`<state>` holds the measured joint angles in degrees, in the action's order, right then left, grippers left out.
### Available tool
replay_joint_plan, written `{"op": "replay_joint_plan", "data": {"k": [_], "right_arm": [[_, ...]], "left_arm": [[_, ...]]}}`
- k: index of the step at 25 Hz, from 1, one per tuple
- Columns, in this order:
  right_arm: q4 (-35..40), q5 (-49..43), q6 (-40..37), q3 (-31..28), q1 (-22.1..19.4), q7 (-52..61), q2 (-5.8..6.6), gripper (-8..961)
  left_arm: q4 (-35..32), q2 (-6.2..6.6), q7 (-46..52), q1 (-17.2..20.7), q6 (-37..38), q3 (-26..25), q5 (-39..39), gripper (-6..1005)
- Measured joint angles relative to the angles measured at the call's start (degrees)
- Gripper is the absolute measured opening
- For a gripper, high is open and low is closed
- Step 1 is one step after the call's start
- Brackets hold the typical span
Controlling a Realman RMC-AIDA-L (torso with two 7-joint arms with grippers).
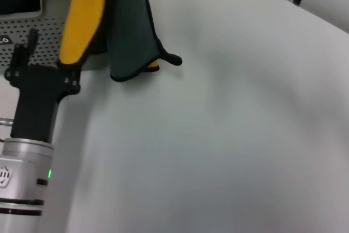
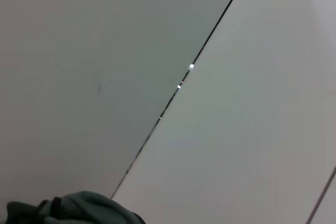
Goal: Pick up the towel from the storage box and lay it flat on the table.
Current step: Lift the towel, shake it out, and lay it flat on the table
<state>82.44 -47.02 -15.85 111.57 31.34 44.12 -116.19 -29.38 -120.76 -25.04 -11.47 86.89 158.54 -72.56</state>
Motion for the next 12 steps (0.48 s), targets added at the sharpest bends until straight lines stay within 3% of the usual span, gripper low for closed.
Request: {"op": "replay_joint_plan", "data": {"k": [12], "right_arm": [[-2.54, 0.28, 0.1, -2.61, 1.24, 0.3, 0.0, 40]], "left_arm": [[0.99, 0.0, 0.36, -0.03, 1.57, 1.45, 6.38, 576]]}}
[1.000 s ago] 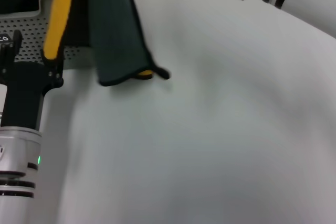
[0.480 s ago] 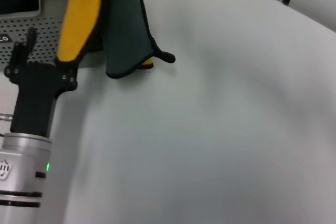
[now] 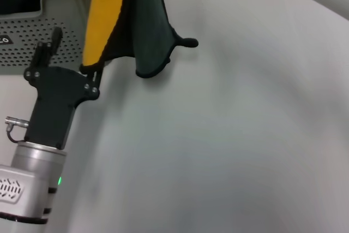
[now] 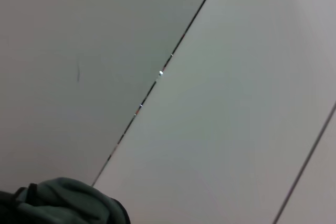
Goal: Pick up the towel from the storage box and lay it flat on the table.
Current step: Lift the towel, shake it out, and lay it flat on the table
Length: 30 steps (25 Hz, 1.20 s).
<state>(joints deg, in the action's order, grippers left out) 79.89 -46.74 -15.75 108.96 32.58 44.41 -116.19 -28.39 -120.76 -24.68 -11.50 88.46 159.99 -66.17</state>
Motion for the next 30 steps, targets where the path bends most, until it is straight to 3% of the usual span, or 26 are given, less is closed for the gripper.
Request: {"op": "replay_joint_plan", "data": {"k": [10, 26, 30], "right_arm": [[-1.63, 0.94, 0.01, -1.78, 0.83, 0.18, 0.0, 41], [-3.98, 0.96, 0.07, -2.96, 2.57, 0.16, 0.0, 43], [-4.01, 1.02, 0.11, -3.32, 2.66, 0.17, 0.0, 44]], "left_arm": [[0.97, 0.0, 0.16, -0.4, 0.13, 2.68, 1.23, 545], [0.97, 0.0, 0.17, -0.45, 0.23, 2.96, 2.08, 515], [1.03, 0.0, 0.17, -0.45, 0.22, 2.96, 2.5, 446]]}}
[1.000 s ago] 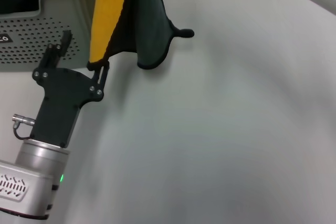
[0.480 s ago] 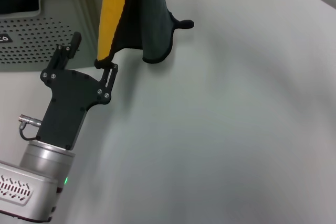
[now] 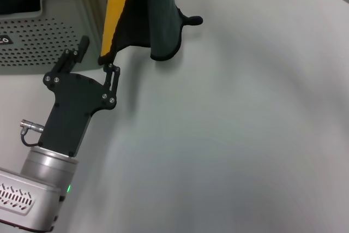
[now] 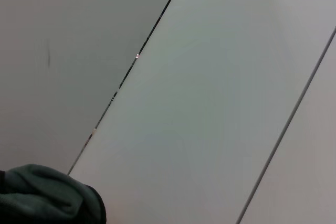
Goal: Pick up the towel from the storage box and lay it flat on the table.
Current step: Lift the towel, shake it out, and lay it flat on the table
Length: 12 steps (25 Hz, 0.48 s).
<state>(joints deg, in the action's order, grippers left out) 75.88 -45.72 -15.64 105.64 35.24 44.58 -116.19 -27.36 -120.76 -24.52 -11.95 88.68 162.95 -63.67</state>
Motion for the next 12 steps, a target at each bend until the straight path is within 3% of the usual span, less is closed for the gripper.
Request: {"op": "replay_joint_plan", "data": {"k": [12], "right_arm": [[-0.05, 0.02, 0.0, -0.62, 0.01, 0.04, 0.0, 45]], "left_arm": [[0.03, 0.0, 0.0, 0.07, -0.21, 0.0, 0.04, 374]]}}
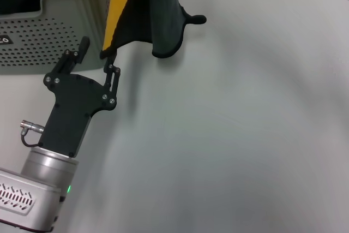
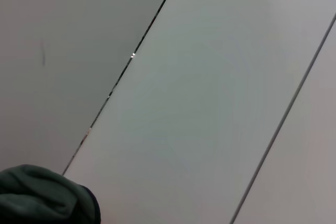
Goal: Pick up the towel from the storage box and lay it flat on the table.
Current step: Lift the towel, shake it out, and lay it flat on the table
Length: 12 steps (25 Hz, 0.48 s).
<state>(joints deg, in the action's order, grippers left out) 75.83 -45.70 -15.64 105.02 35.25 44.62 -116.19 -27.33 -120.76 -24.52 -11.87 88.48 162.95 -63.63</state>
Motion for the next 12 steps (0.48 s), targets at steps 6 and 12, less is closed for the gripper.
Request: {"op": "replay_joint_plan", "data": {"k": [6, 12], "right_arm": [[-0.08, 0.4, -0.02, -0.16, -0.01, 0.02, 0.0, 46], [-0.15, 0.5, -0.24, -0.17, -0.01, 0.03, 0.0, 46]], "left_arm": [[0.0, 0.0, 0.0, -0.07, 0.05, 0.0, 0.05, 352], [0.08, 0.0, 0.0, -0.08, 0.02, 0.0, 1.12, 329]]}}
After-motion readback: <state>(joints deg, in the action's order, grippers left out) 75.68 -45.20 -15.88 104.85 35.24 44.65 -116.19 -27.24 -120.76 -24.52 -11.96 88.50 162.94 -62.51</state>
